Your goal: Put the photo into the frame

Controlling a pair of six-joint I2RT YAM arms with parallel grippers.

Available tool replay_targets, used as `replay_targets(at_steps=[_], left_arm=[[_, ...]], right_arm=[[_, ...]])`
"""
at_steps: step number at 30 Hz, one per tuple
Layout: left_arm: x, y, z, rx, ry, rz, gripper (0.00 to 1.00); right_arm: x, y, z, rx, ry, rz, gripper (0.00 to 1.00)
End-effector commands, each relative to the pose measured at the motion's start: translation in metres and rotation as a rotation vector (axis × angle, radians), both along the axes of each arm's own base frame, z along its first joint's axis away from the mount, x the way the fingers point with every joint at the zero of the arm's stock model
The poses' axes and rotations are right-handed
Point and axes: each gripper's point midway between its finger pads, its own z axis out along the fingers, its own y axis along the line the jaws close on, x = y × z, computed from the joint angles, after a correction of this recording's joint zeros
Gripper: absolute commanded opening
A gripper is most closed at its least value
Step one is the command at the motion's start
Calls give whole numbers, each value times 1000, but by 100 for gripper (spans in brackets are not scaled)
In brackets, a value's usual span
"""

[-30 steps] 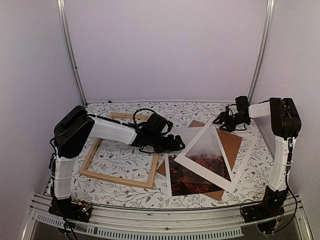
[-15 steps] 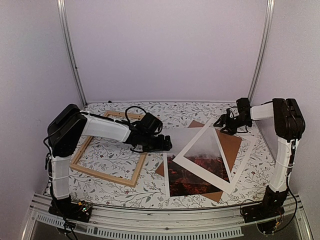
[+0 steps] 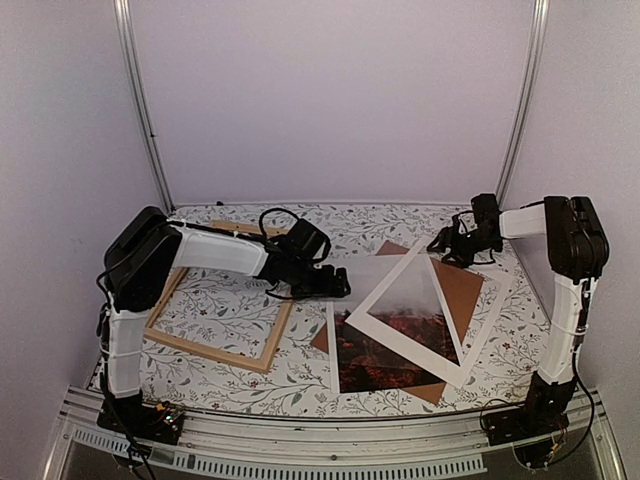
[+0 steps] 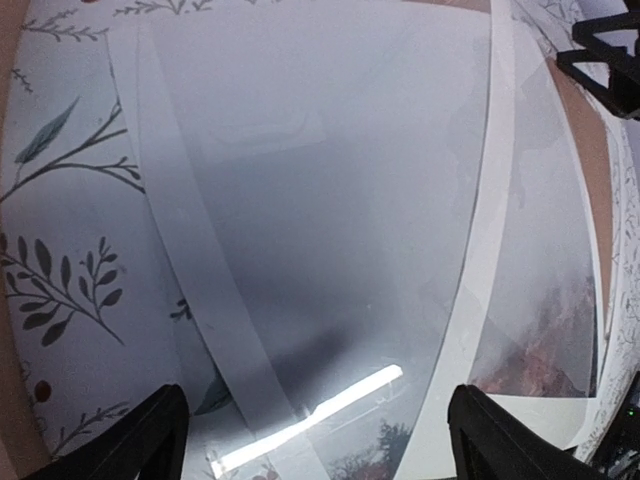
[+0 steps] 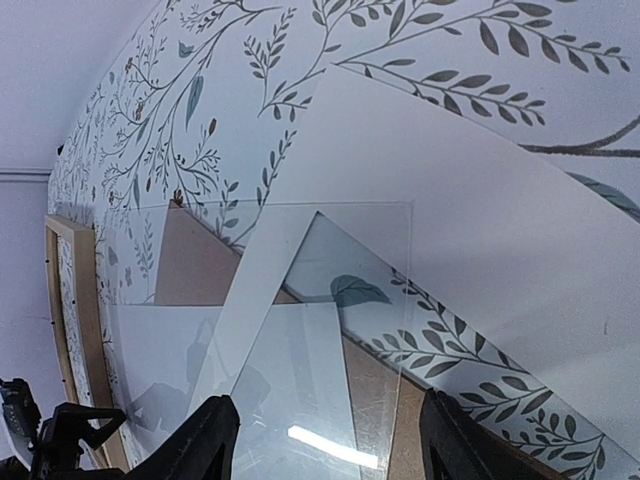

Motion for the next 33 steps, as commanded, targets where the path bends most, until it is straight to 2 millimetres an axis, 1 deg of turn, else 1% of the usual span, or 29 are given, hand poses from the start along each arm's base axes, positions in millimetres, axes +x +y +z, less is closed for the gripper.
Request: replay_targets(at_steps=[1,7,9,11,14,19,21,24,27,29,30,31,32,33], left_arm=[[-39,-4,-45,-37,219,-55,92],[-36,-20,-26,-193,224,-36,91],[-34,-19,-20,-226,220,-25,90],[-28,-22,-10,-280,200,-17,90],[-24,-22,0,-337,188,-10,89],[-19,-18,14,-413,177,6,88],[-16,-14,17,-419,165,15,88],[-7,-5,20,-374,125,33,88],[-2,3,17,-288,95,30,89],[0,4,16,-261,83,26,90],[-1,5,15,-252,81,25,90],[-2,6,14,-243,78,23,91],[-3,6,13,-232,76,18,91],[-3,6,13,-223,68,14,91]], right_arm=[[-7,11,-15,18,41,20,66],[-18,21,-10,89,44,26,65],[-21,24,-8,110,45,26,65],[-24,26,-7,129,45,25,64],[-27,29,-1,168,40,24,64],[-25,29,12,173,14,19,64],[-21,25,16,140,5,10,64],[-10,6,20,34,-25,-30,67],[-7,-10,22,-56,-27,-56,69],[-12,-16,21,-100,-19,-53,70],[-18,-18,21,-113,-12,-48,70],[-26,-20,18,-124,-1,-47,71],[-33,-20,21,-130,-1,-40,71],[-44,-19,17,-134,17,-32,71]])
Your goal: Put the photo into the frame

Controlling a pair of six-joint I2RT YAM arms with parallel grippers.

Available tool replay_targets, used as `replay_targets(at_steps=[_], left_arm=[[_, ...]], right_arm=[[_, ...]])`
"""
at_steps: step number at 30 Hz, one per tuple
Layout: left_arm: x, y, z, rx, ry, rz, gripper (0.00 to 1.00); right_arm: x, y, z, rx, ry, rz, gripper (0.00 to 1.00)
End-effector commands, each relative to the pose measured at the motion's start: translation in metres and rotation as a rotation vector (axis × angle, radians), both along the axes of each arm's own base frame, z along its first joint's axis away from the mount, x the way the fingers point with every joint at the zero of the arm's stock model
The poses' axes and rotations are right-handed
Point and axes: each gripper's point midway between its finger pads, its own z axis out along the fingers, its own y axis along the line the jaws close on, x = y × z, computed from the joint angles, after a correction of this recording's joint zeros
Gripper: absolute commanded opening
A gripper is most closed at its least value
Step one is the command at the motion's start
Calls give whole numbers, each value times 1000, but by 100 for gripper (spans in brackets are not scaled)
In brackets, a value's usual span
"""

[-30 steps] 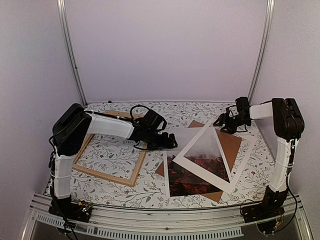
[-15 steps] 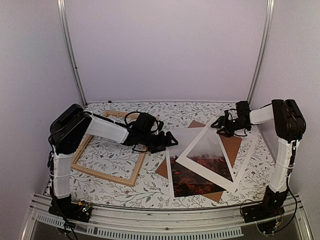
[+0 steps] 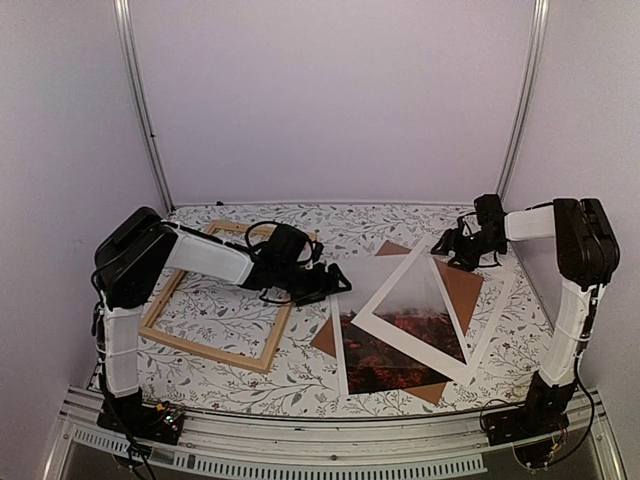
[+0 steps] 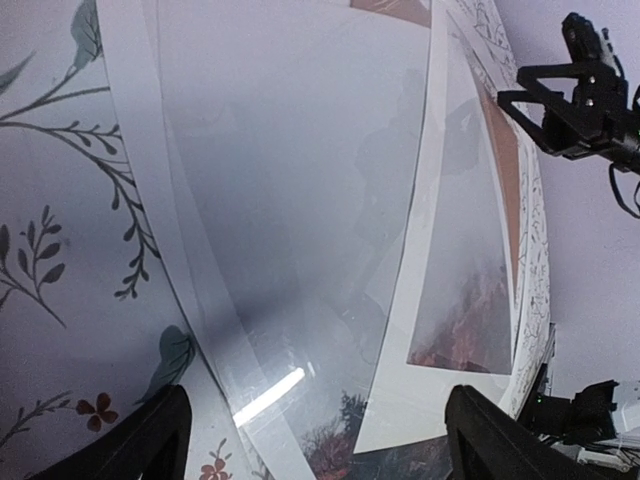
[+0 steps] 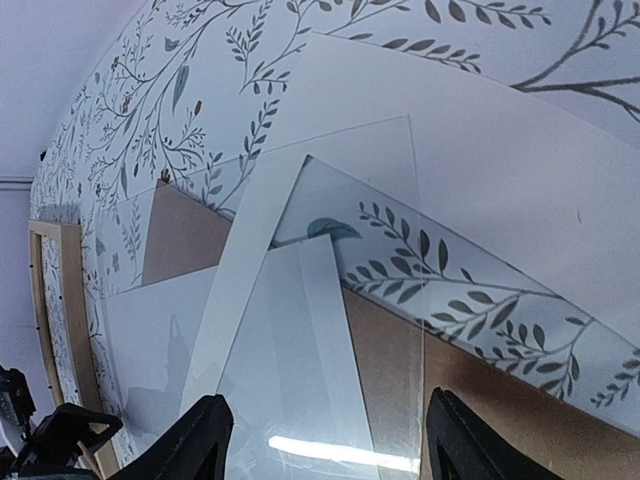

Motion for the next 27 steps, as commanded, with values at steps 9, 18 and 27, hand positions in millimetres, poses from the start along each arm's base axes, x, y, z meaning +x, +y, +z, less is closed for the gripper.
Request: replay_targets(at_steps=[9,18,27], left_arm=[[-31,10,-11,178,-5,-68,93],[-44,11,-21,206,19,-67,89],[-51,11,-35,229,44,-87,87]], right_arm=[[-120,-14,6,-123,92,22,71],[-150,-1,2,-60,120,45,69],[-141,8,-10,-32,153,86,69]])
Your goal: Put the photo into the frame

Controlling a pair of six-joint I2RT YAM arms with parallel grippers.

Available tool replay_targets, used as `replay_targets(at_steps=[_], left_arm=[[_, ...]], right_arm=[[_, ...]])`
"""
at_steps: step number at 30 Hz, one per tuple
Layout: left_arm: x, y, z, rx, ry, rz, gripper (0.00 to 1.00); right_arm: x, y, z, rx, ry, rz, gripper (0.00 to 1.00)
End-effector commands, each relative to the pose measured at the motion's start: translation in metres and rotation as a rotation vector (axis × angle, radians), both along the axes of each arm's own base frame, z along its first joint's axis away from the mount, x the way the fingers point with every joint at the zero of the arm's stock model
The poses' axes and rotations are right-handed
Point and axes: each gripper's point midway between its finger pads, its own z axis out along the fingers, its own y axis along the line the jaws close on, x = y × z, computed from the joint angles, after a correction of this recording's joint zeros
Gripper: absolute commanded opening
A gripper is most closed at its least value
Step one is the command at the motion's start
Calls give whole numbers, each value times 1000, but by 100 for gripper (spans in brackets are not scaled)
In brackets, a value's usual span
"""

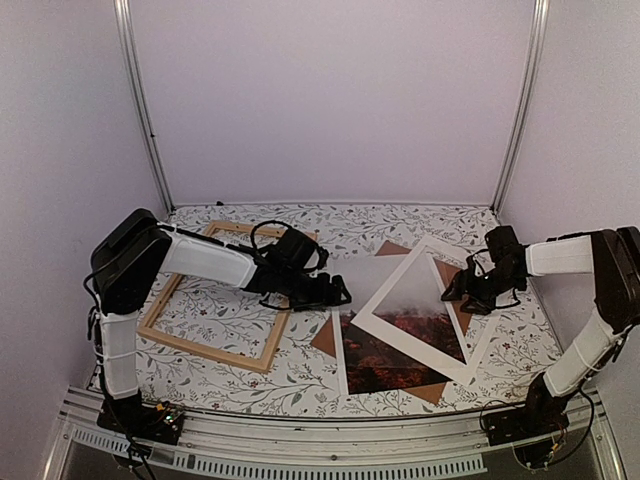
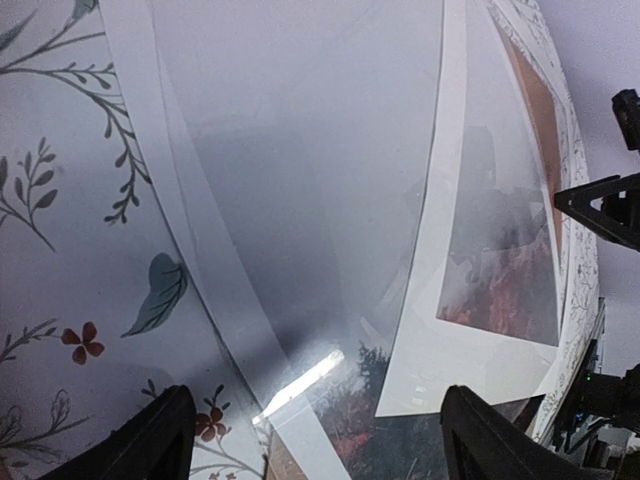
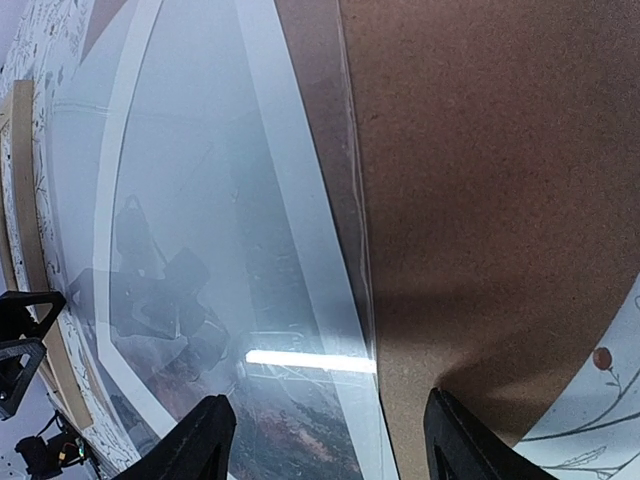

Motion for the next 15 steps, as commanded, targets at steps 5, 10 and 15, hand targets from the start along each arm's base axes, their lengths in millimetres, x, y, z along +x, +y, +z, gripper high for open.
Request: replay_targets(at_steps=[5,10,15], left_arm=[[-27,8,-32,60,101,-34,86],[-37,4,-38,-7,168,-38,86],[-41,-2,-41,-68,216,-31,85]], right_arm=[[13,16,-9,62,27,54,69],[11,23,-12,102,50,66,69],[11,27,-11,133,51,60,68]])
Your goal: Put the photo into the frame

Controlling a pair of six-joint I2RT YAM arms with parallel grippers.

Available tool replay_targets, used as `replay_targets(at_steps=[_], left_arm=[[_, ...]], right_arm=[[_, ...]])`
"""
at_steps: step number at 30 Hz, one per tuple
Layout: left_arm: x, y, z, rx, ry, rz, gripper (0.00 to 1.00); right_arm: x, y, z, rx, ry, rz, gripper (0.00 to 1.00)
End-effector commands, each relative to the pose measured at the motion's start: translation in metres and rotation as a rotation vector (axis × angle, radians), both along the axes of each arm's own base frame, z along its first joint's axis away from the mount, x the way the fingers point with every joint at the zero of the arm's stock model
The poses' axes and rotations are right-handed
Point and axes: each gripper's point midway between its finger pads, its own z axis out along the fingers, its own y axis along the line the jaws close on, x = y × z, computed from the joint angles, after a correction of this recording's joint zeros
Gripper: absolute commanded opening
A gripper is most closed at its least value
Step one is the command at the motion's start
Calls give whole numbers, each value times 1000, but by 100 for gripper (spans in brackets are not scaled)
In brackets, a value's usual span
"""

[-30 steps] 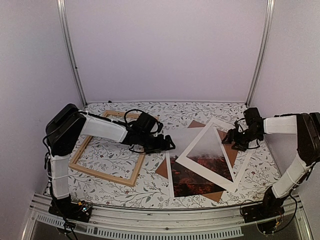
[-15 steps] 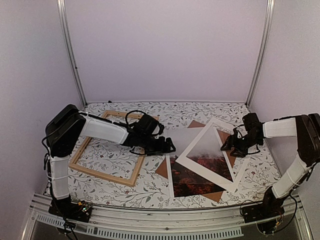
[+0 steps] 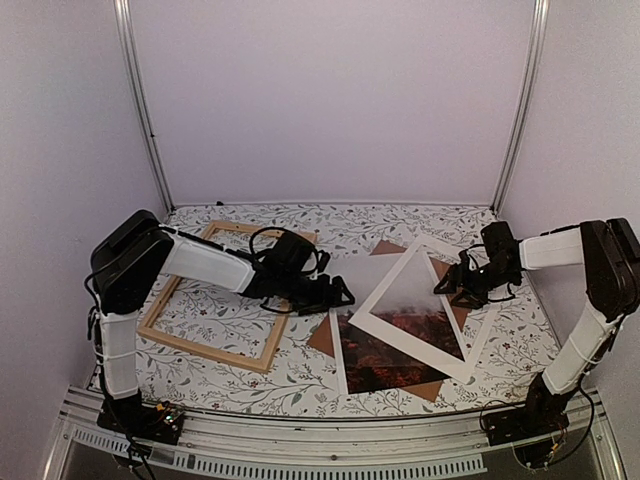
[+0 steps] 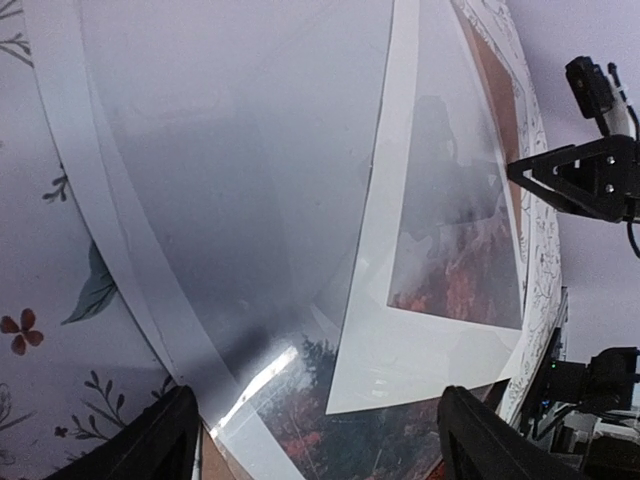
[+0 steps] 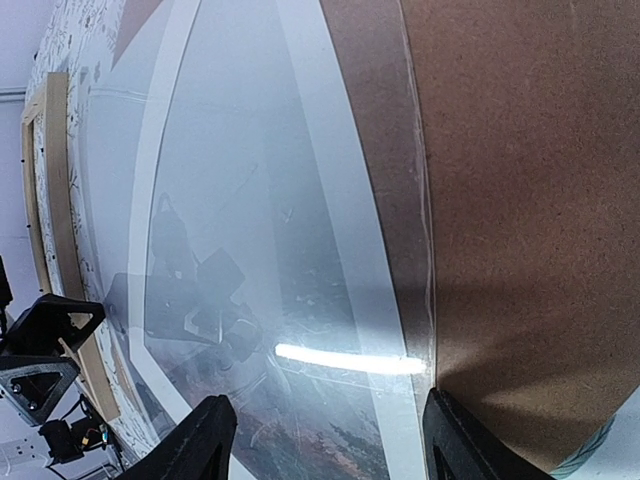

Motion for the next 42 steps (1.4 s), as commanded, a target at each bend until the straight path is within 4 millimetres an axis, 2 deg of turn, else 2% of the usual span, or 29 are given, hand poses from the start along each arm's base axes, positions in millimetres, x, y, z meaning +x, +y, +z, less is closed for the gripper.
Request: replay_targets(at_steps=[1,5,10,16,21,26,32,42], left_arm=[[-30,8,-42,26,174,-8,85],[-29,6,-35,-23,190,16,85],[-25,6,-15,-146,213,68,85],[-17,8,5,-204,193,103,84],[-12,22,3,-179,176,146,86],[-9,30,5,-125,140,151,93],[-11,25,-2,-96,158,111,99],[-17,16,-12,-84,262,82,100]], right_arm=[[-8,8,-9,41,49,10,68],[-11,13,-8,84,48,1,67],[-17,16,-11,127,59,-14,67],[-10,12,-3,103,33,-40,67],[11,-9,8,5,-23,-71,68],[26,-27,12,-67,-45,-73,69],[26,-27,3,-82,-18,-37,70],[19,-18,-8,-42,18,1,69]])
